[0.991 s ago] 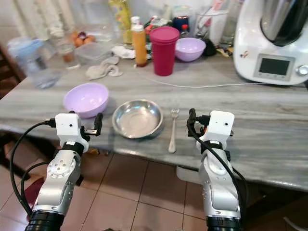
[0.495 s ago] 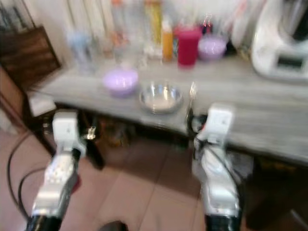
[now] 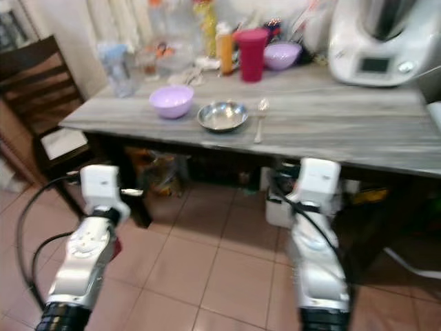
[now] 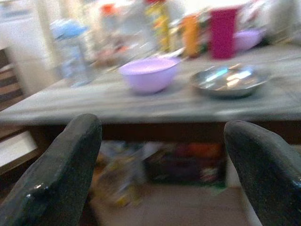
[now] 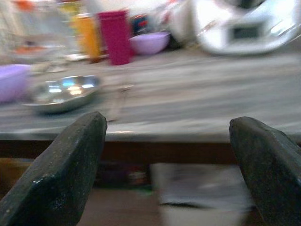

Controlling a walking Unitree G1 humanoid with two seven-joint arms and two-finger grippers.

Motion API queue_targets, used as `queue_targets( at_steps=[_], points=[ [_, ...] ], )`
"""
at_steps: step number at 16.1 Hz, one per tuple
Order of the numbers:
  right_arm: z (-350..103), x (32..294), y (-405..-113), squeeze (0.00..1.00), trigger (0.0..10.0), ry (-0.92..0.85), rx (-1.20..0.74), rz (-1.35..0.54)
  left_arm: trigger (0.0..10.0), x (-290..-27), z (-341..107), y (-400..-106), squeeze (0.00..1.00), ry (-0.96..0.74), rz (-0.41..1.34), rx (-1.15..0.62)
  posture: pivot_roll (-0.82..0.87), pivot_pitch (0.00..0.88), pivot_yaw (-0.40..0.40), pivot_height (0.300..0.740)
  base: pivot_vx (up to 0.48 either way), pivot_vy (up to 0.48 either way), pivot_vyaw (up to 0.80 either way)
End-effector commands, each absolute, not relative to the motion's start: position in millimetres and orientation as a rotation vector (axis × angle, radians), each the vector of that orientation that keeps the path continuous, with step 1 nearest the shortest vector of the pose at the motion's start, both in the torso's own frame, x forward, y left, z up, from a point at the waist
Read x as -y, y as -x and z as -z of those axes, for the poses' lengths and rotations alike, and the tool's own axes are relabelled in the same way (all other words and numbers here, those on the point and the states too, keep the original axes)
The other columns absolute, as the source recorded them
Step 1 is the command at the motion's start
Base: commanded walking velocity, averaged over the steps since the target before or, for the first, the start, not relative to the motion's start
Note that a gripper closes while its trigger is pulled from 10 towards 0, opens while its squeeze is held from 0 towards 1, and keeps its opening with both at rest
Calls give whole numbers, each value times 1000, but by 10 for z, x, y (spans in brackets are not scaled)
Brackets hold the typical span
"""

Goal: Setting the table

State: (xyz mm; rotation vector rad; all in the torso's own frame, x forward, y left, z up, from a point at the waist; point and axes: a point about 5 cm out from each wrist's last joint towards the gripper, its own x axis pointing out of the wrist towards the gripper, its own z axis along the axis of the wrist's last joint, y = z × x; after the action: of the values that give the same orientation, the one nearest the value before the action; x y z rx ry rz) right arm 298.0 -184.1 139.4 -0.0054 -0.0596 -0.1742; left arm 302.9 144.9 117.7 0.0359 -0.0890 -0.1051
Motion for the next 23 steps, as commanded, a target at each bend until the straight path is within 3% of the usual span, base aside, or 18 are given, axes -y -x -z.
queue_targets(
  at_steps=[1, 14, 23],
  points=[
    [-1422, 1722, -3001, 0, 10000, 0, 67, 151, 10000, -1544, -1172, -3025, 0, -36, 86, 85, -203, 15, 71, 740, 0, 0, 0],
    [-1420, 1673, -3005, 0, 10000, -48, 66, 119, 10000, -1497, -1121, -3031, 0, -39, 49, 54, -206, 24, 68, 740, 0, 0, -79],
    [-1402, 1679, -2995, 0, 10000, -57, 61, 122, 10000, -1480, -1110, -3036, 0, -50, 50, 45, -207, 28, 71, 740, -273, 0, 0]
  ],
)
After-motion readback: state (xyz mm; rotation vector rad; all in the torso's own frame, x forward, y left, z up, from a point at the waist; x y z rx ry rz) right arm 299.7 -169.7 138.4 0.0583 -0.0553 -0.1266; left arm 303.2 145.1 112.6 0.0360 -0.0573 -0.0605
